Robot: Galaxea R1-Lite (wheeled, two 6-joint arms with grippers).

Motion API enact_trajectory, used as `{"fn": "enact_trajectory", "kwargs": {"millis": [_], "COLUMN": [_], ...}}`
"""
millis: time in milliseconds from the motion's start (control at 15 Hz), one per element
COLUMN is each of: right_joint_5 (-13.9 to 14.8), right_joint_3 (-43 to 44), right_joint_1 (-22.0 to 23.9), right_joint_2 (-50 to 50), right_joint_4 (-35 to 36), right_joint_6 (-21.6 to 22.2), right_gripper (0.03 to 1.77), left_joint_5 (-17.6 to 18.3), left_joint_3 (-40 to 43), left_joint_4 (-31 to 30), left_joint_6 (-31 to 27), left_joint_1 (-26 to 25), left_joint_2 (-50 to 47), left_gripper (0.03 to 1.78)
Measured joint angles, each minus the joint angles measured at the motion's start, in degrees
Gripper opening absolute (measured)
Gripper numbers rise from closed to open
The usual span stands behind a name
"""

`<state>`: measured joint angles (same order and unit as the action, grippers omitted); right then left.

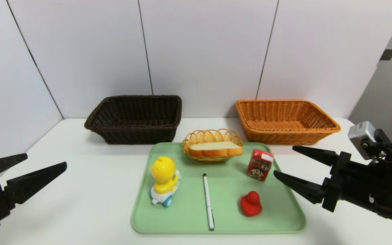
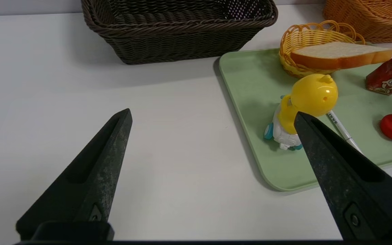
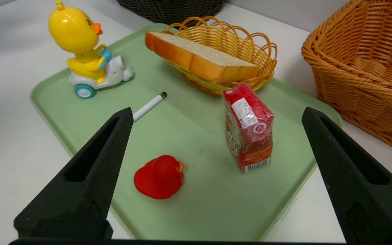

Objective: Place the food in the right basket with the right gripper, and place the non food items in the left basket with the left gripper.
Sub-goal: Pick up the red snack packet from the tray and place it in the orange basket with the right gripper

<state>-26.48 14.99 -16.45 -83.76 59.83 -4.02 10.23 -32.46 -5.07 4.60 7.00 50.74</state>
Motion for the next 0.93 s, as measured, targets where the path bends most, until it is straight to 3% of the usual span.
{"fn": "enact_trajectory", "kwargs": {"millis": [467, 933], "right_joint_5": [-2.02, -2.77], "right_joint_3": [-2.54, -1.99], "right_joint_1": [3.3, 3.3], "right_joint_2": [-14.53, -24.32], "right_joint_4": [19.54, 25.5], "right_joint_6": [-2.32, -2.26], "right_gripper": [1.71, 1.71], "left_joint_5": [-0.01, -0.01], "left_joint_3": [-0.26, -1.0], "left_joint_4": [-0.51, -0.6], "left_joint_6": [0.26, 2.07], "left_joint_1": [2.86, 4.16], "left_joint_2": [2.71, 5.33], "left_gripper": [1.69, 1.69]}}
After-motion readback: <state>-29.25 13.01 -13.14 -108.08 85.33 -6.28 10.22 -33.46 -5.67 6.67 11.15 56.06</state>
